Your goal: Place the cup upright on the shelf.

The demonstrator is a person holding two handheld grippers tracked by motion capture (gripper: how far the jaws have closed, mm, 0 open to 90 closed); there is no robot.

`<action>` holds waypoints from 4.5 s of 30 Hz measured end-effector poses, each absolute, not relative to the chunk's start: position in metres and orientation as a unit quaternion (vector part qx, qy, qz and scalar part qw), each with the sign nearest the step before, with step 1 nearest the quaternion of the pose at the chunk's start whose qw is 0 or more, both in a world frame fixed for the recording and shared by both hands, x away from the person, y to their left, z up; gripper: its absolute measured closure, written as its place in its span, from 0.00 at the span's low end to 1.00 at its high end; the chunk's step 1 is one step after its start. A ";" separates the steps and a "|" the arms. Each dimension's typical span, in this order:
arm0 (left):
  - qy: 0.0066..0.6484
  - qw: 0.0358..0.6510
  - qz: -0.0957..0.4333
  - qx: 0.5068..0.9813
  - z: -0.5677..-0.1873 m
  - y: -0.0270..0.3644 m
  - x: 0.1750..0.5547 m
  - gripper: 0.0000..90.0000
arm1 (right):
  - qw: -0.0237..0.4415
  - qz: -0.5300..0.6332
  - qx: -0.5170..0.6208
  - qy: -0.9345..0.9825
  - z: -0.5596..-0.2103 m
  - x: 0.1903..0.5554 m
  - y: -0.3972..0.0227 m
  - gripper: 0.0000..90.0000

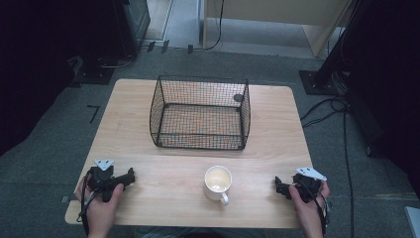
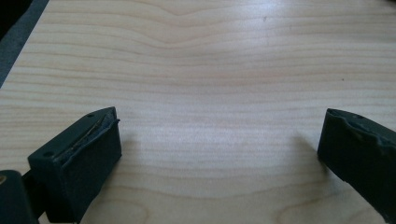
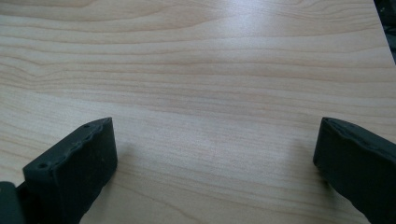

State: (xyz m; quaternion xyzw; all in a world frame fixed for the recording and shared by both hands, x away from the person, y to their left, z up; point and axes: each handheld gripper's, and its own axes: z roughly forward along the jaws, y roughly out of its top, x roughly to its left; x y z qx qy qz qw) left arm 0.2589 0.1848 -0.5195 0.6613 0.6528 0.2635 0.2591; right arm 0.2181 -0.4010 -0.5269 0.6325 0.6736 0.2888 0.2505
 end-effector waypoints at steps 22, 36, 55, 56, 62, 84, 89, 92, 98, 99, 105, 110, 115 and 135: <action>0.657 0.258 0.265 0.657 -0.520 0.183 0.261 0.00 | 0.233 0.367 0.560 0.705 -0.491 0.203 -0.345 0.00; 0.655 0.259 0.265 0.658 -0.520 0.183 0.261 0.00 | 0.196 0.428 0.491 0.734 -0.465 0.185 -0.289 0.02; 0.651 0.260 0.263 0.663 -0.520 0.183 0.261 0.00 | 0.161 0.417 0.453 0.771 -0.477 0.166 -0.235 0.14; 0.651 0.260 0.263 0.663 -0.520 0.182 0.261 0.00 | 0.160 0.413 0.454 0.773 -0.479 0.166 -0.235 0.16; 0.650 0.260 0.262 0.664 -0.520 0.182 0.261 0.00 | 0.158 0.409 0.451 0.777 -0.485 0.169 -0.241 0.37; 0.648 0.261 0.262 0.666 -0.520 0.182 0.261 0.00 | 0.158 0.440 0.421 0.777 -0.478 0.175 -0.256 0.90; 0.648 0.261 0.262 0.666 -0.520 0.182 0.261 0.00 | 0.163 0.445 0.419 0.775 -0.471 0.178 -0.257 0.90; 0.648 0.261 0.262 0.666 -0.520 0.182 0.261 0.00 | 0.165 0.450 0.415 0.773 -0.464 0.179 -0.257 0.90; 0.648 0.260 0.262 0.666 -0.520 0.182 0.261 0.00 | 0.172 0.461 0.406 0.770 -0.450 0.185 -0.256 0.90; 0.648 0.260 0.262 0.666 -0.520 0.182 0.261 0.00 | 0.174 0.462 0.404 0.770 -0.447 0.186 -0.255 0.90; 0.647 0.260 0.262 0.667 -0.520 0.182 0.261 0.00 | 0.179 0.475 0.394 0.766 -0.431 0.196 -0.251 0.90; 0.646 0.261 0.262 0.668 -0.520 0.182 0.261 0.00 | 0.186 0.482 0.386 0.764 -0.419 0.203 -0.248 0.90; 0.646 0.262 0.262 0.668 -0.520 0.182 0.261 0.00 | 0.192 0.489 0.379 0.762 -0.408 0.212 -0.247 0.90; 0.646 0.262 0.262 0.668 -0.520 0.182 0.261 0.00 | 0.205 0.512 0.367 0.749 -0.374 0.258 -0.238 0.90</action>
